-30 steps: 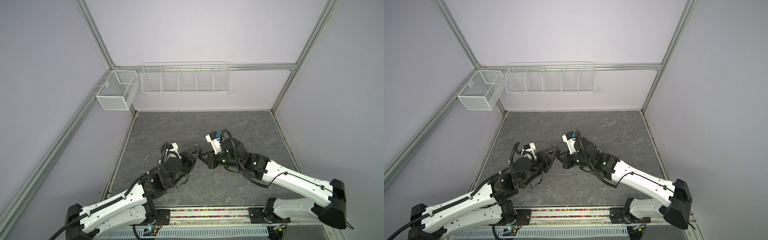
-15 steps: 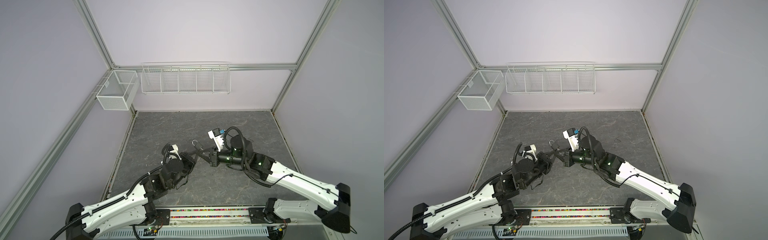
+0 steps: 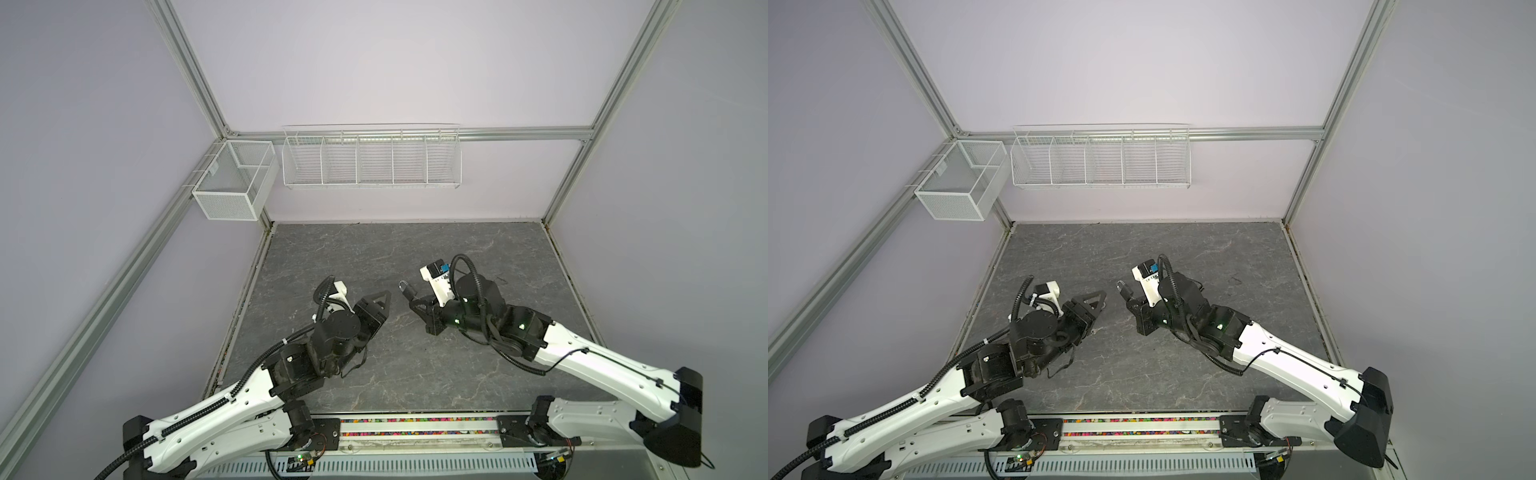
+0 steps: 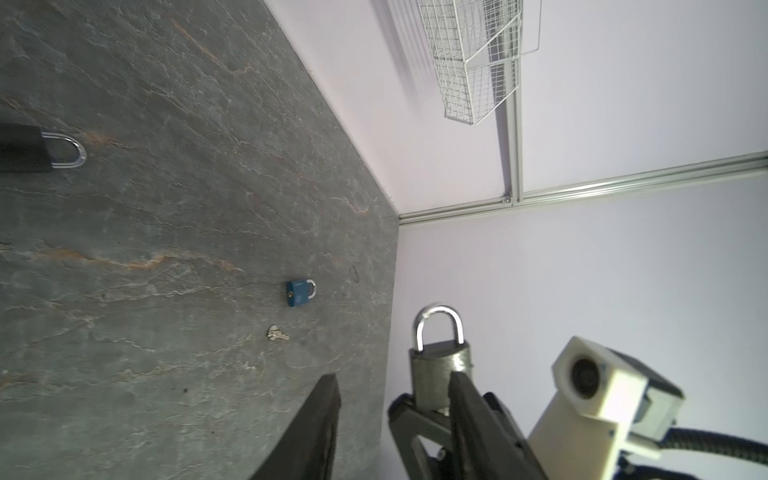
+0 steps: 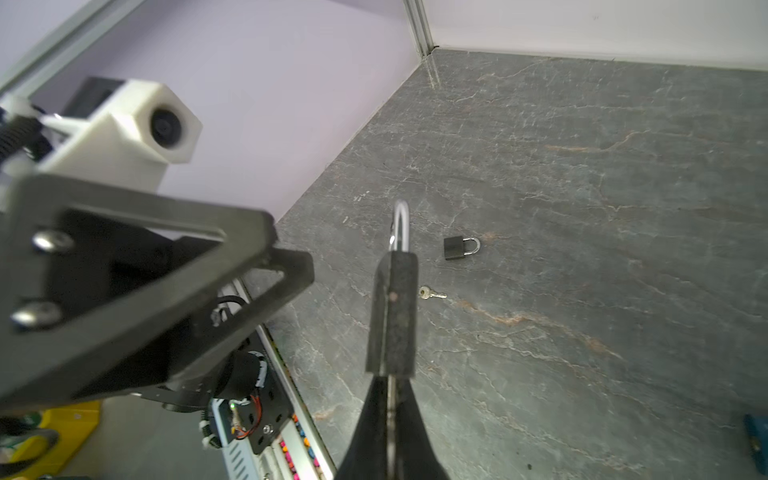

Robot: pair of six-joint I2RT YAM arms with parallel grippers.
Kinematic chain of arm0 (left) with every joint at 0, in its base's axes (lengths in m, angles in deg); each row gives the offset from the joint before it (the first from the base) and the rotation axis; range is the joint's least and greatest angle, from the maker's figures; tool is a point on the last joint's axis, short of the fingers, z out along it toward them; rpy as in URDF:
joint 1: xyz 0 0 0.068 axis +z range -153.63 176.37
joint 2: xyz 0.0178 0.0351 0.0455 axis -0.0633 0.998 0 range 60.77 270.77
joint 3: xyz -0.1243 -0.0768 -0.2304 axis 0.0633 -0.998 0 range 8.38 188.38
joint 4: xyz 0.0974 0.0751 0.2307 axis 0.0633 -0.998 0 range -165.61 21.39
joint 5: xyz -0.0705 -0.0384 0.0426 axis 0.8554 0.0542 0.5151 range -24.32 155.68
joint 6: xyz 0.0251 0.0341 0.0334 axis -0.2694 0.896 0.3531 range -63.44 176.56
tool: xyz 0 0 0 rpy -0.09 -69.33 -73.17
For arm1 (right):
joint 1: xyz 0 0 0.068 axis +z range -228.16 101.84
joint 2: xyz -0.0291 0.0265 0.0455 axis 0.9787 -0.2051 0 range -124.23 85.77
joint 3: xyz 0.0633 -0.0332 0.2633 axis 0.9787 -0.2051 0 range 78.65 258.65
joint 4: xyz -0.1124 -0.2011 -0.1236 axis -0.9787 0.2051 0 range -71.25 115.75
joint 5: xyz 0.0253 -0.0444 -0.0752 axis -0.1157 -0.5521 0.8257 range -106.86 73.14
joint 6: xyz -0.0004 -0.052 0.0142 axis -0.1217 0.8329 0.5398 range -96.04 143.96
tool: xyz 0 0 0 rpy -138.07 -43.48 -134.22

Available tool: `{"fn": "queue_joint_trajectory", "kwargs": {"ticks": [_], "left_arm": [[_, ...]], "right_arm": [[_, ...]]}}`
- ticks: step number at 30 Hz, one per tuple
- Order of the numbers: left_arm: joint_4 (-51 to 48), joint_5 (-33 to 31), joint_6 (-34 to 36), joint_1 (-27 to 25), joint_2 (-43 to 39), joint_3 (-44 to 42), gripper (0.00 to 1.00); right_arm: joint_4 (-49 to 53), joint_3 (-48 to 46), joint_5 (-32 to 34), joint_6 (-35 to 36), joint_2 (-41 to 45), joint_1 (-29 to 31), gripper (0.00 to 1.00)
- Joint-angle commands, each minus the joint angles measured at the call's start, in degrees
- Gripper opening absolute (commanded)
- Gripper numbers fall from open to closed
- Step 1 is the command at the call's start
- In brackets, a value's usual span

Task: Unlock with the key

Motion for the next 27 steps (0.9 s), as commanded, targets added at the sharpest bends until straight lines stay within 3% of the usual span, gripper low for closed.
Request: {"fn": "queue_joint_trajectory", "kwargs": {"ticks": [1,9,14,17,27], "left_arm": [[-2.29,0.94,3.21,0.21,2.92,4.57,0.52],[0.67,5.36,-0.08,0.81,9.8,7.96,0.58],[0.02,4.88,-2.47,0.9,12.06,8.81,0.58],[6.89,5.82,-2.56,0.93,12.5,7.01,0.55],[7.29,4.62,-3.73,0.89,11.64,5.2,0.4]], "right_arm": [[-1.66,1.83,4.61,7.88,-0.58,1.39,0.06],[-3.61,1.91,7.38,10.59,-0.87,3.7,0.07],[-5.07,1.21,8.5,9.91,-0.34,4.53,0.07],[-4.78,1.74,9.24,9.59,-1.31,4.89,0.06],[-5.17,1.11,11.44,8.72,-1.76,5.08,0.07]]}}
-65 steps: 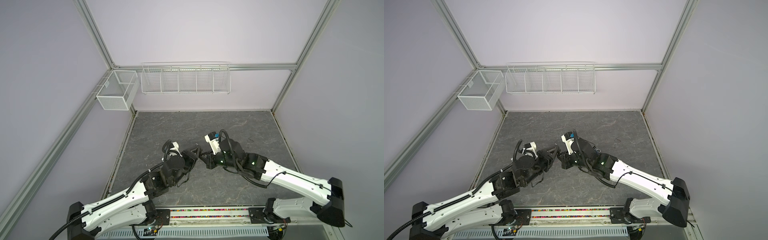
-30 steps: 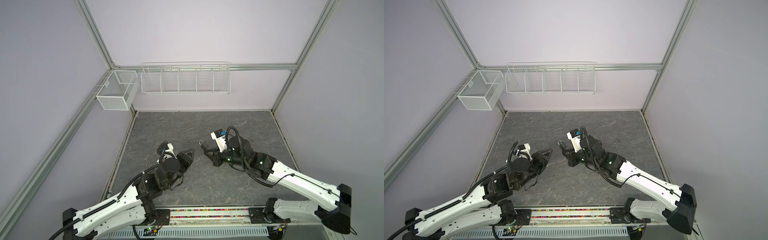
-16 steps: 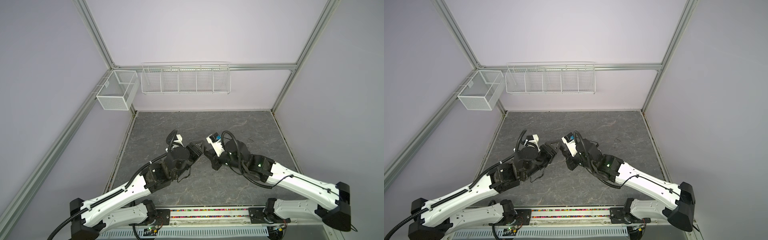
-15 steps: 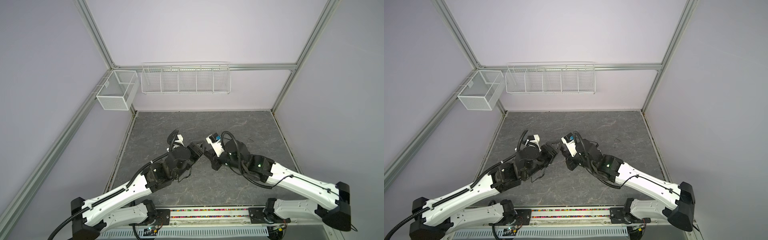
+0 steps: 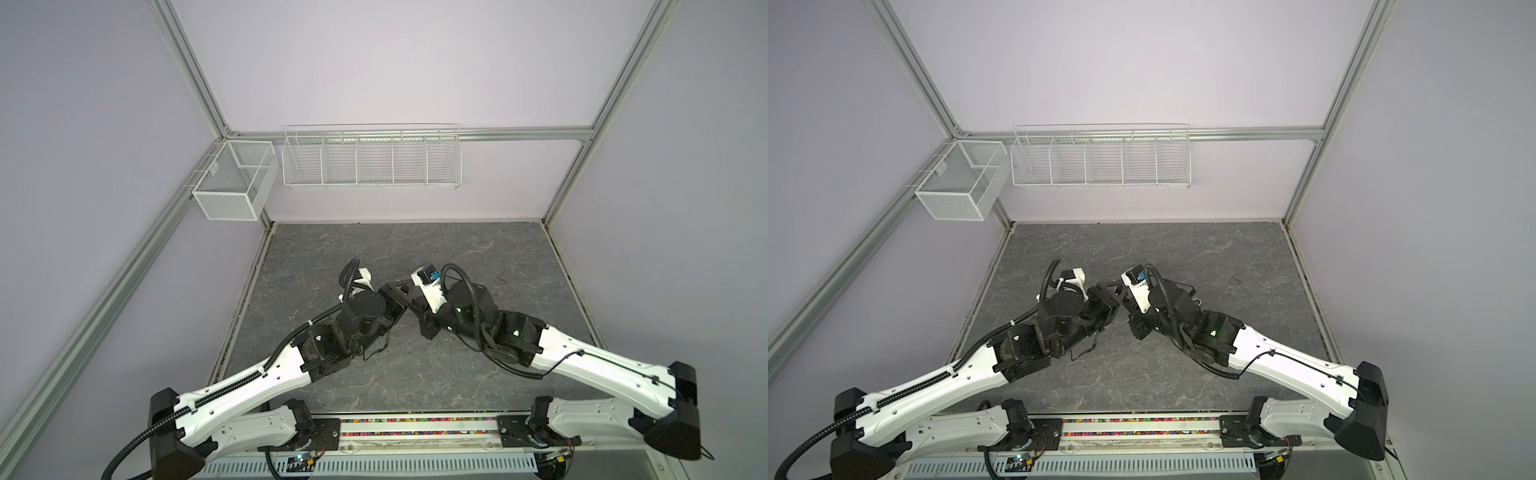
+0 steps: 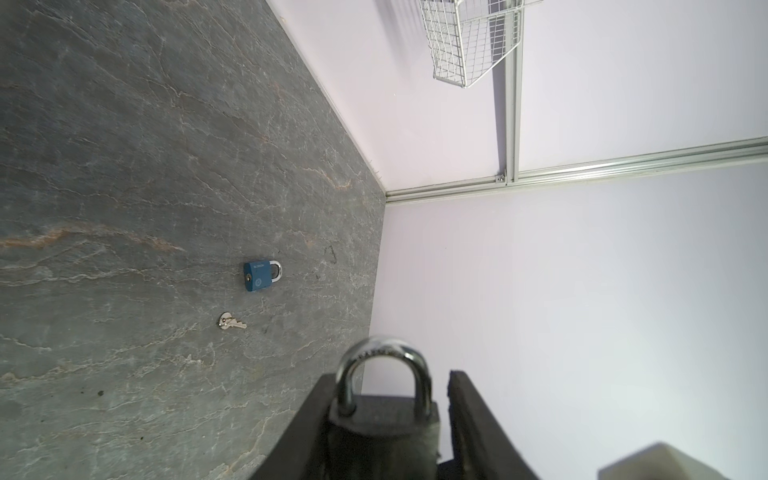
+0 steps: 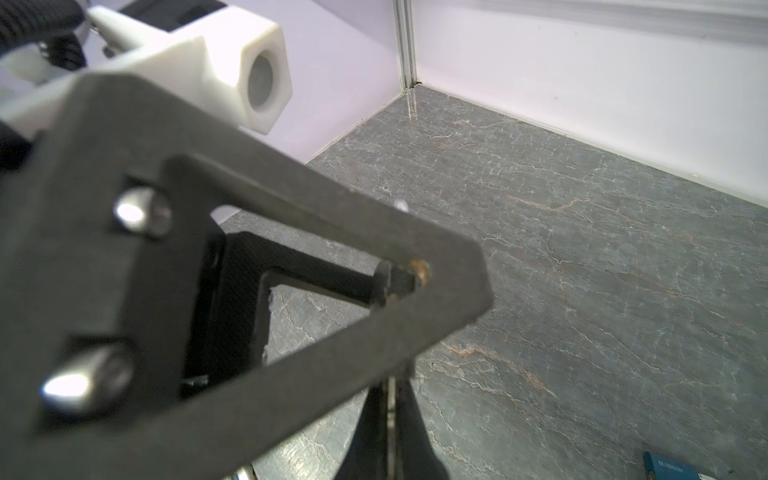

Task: Unlock with the key

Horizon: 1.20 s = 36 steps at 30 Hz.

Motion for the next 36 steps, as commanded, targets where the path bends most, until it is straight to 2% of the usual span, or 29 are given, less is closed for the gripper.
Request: {"fn": "queue_joint_trajectory", "kwargs": {"ticks": [1,4,7,11,12,14,15,17,20,23,26,29,32,36], "left_arm": [[1.14,-0.34,-1.01,0.2,-0.42,-0.32,0.38],[0.84,-0.41,-1.4,0.26,-0.22,-0.65,0.34],[1.32,-0.9,-1.19,0.38,-0.51,-1.13,0.2],[0.09,-1.22,-0.84,0.98,-0.48,-1.0,0.13],[0.29,-1.44,-0.84,1.0,-0.5,-1.19,0.1],[0.72,-2.09,-0.67,1.16,-0.6,-1.55,0.06],[0.96,-2.47,-0.42,1.18,-0.63,-1.55,0.04],[1.1,-3.25,0.28,1.27,-0.6,-1.34,0.0],[1.27,-3.75,0.87,1.31,-0.49,-0.85,0.0],[1.53,-3.75,1.09,1.34,-0.21,-0.66,0.0],[2.15,-3.8,1.09,1.29,-0.2,-0.85,0.0],[2.33,-3.92,1.09,1.27,-0.38,-0.76,0.0],[2.42,-3.88,1.1,1.27,-0.2,-0.63,0.0],[2.95,-3.4,1.01,1.27,0.05,-0.76,0.0]], "right_arm": [[-2.16,1.14,1.57,0.51,-0.79,0.4,0.06],[-2.05,1.53,1.42,0.55,-1.05,0.4,0.07],[-1.37,2.12,1.35,0.98,-1.28,0.44,0.06],[0.36,2.9,1.12,1.74,-1.1,0.51,0.09],[0.66,2.95,0.75,2.2,-0.82,0.49,0.15],[1.02,2.58,0.47,2.81,0.22,0.49,0.4],[1.11,2.24,0.53,3.13,0.83,0.51,0.47],[0.87,1.05,0.95,3.79,2.42,0.51,0.5],[-0.57,-0.78,0.56,4.24,5.13,0.39,0.55],[-0.3,-0.41,-0.2,4.05,5.45,-0.2,0.52],[-0.41,-0.3,-1.97,3.07,5.21,-1.81,0.43],[0.14,0.49,-3.97,2.16,4.24,-2.88,0.4],[0.76,0.95,-5.32,1.37,3.26,-3.34,0.31],[0.23,0.99,-6.93,1.15,2.66,-3.67,0.29]]}}
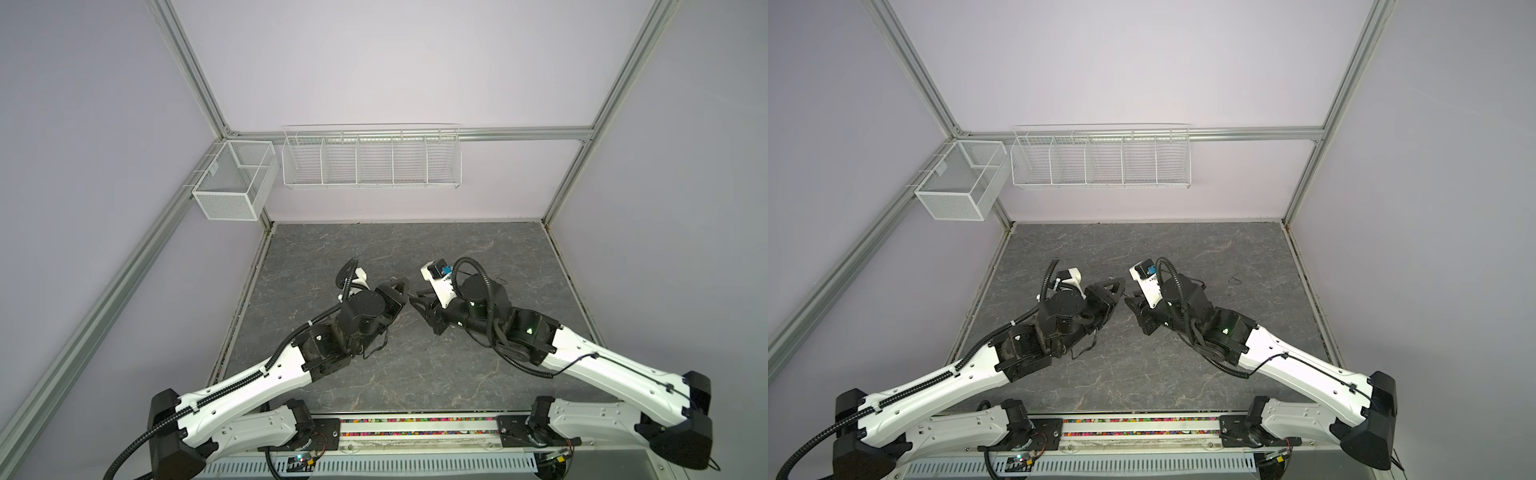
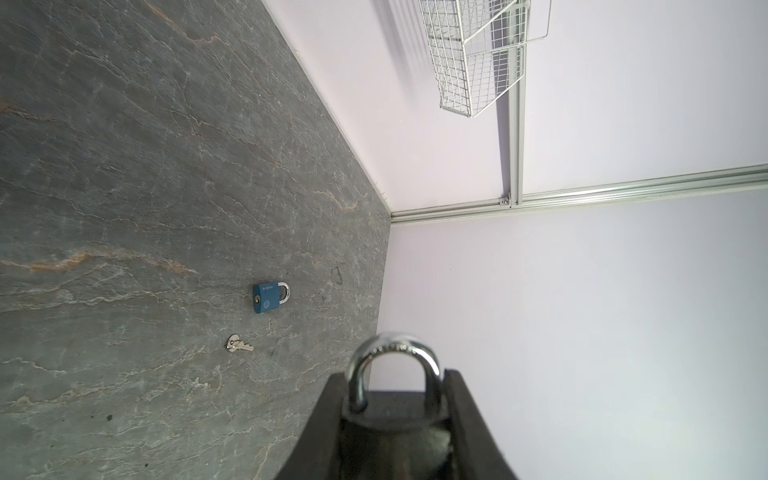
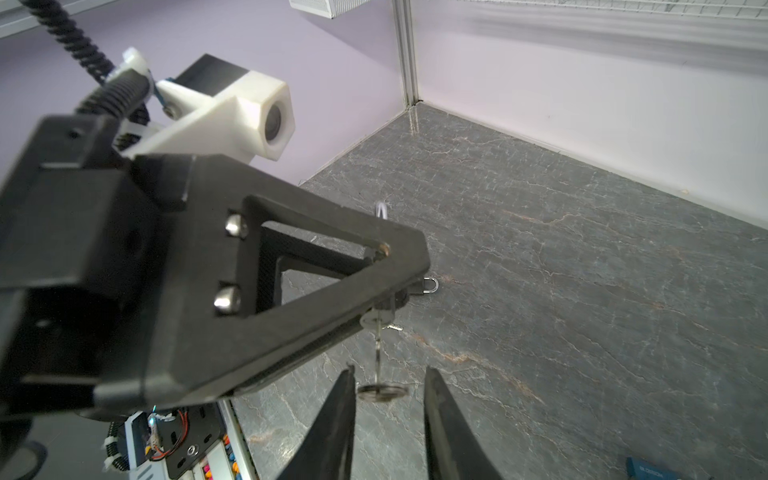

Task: Unlock with the key

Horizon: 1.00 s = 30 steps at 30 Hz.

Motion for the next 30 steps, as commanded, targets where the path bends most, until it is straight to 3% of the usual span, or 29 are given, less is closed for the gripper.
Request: {"fn": "queue_joint_trajectory", "kwargs": {"ticks": [1,11,18,30], "left_arm": [[1.92,-0.84,0.66,0.11,0.1,0.18,0.0],[2.63,-0.16,0.74,0.11,0.5,0.19,0.0],[2.62,-0.19,0.74,0.11,0.39,0.28,0.0],[4.88,4.05,-0.72,-0.19,1.22,0.88,0.0]], "right_arm": [[-0.88,0.88,-2.47,-0.27,-0.54,-0.58,0.27],[-0.05,2.58,-1.1,0.18,-2.31,-0.63,0.19],[0.87,3.21,-0.4,0.03,-3.21,-0.61,0.07],[-3.06,3.07,-1.76,0.27,-3.12,-0.63,0.07]]}}
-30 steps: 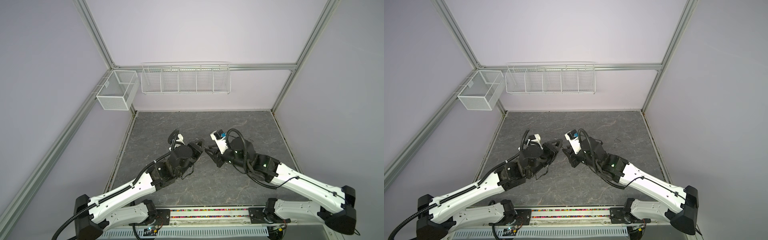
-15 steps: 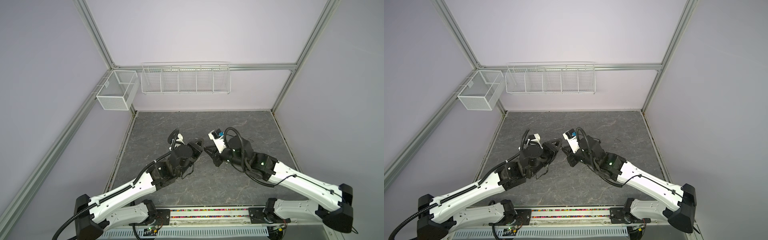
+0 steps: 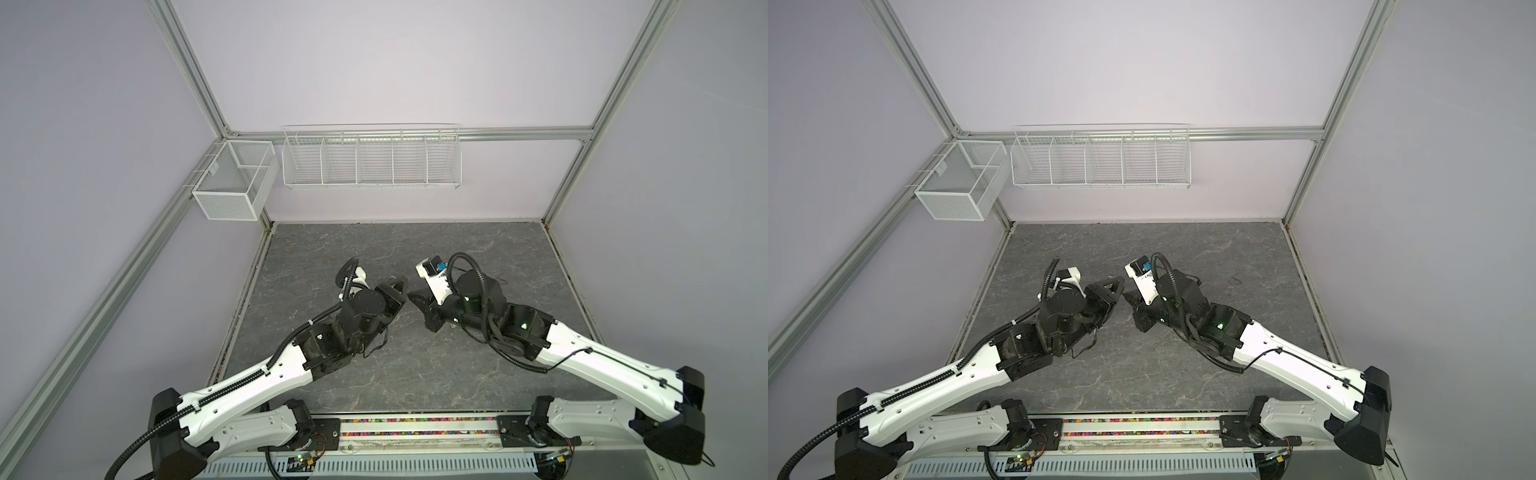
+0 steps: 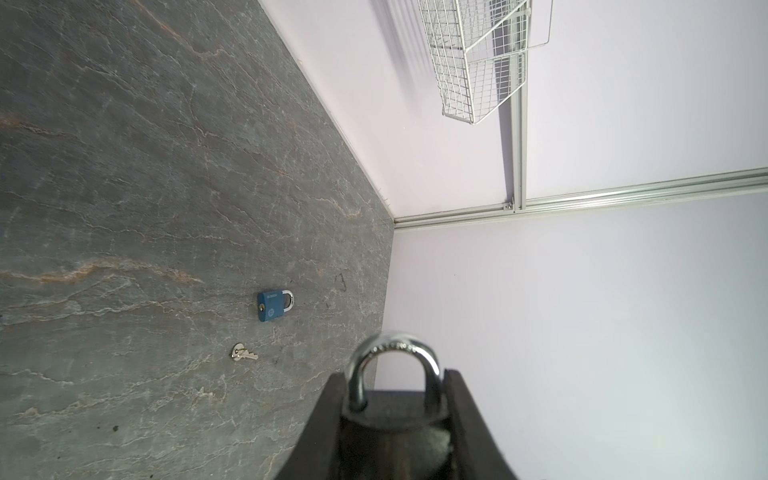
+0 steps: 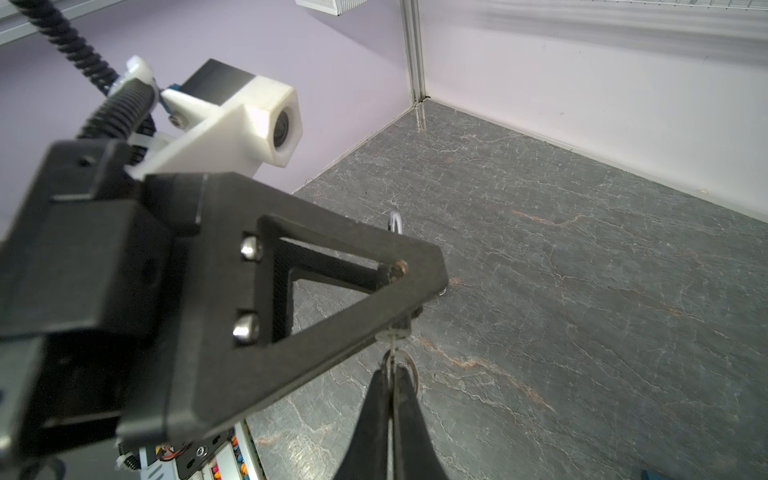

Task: Unlock with the key

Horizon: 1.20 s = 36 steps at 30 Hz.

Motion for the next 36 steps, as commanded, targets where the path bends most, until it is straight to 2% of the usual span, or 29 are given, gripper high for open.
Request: {"fn": "queue_joint_trajectory", "kwargs": {"ticks": [1,11,16,17,19,22,24,32,34,36], "left_arm": [[4.94,4.69,-1.47,-0.71,0.87,1.01,0.0],[5.3,7.91,-2.15,-1.34,1.57,2.31,0.0],[1.57,4.14,-0.88,-0.34,0.21,2.15,0.0],[0.84,3.49,-0.06,0.09,-0.26,2.38,0.0],[-0.98,0.93,2.26,0.24,-0.97,3.02,0.0],[-1.02,-2.54,5.27,0.24,-1.68,3.02,0.0],[2.52,-3.65,7.54,0.26,-2.03,1.92,0.0],[7.3,-5.31,10.64,0.24,-1.78,0.97,0.0],[7.02,-5.57,11.07,0.24,-1.69,1.23,0.0],[7.11,-5.72,11.06,0.24,-1.69,1.02,0.0]], "right_arm": [[-4.29,0.45,-0.69,0.85,-0.59,-0.25,0.07],[-7.39,0.52,-0.63,2.69,-1.88,-0.32,0.06],[-3.77,0.66,-1.82,2.13,0.5,-0.19,0.08],[-2.42,0.38,-1.08,1.98,1.58,-0.23,0.13],[-0.85,-0.63,-0.35,1.36,3.73,-0.24,0.3],[0.21,-1.65,-1.46,-0.67,6.33,-0.28,0.46],[0.19,-1.59,-2.53,-2.31,6.44,-0.28,0.51],[-0.44,0.44,-1.54,-2.32,3.04,-0.24,0.52],[-1.16,0.7,-1.48,-2.04,2.03,-0.25,0.44],[-1.84,0.86,-1.36,-1.61,1.55,-0.26,0.44]]}}
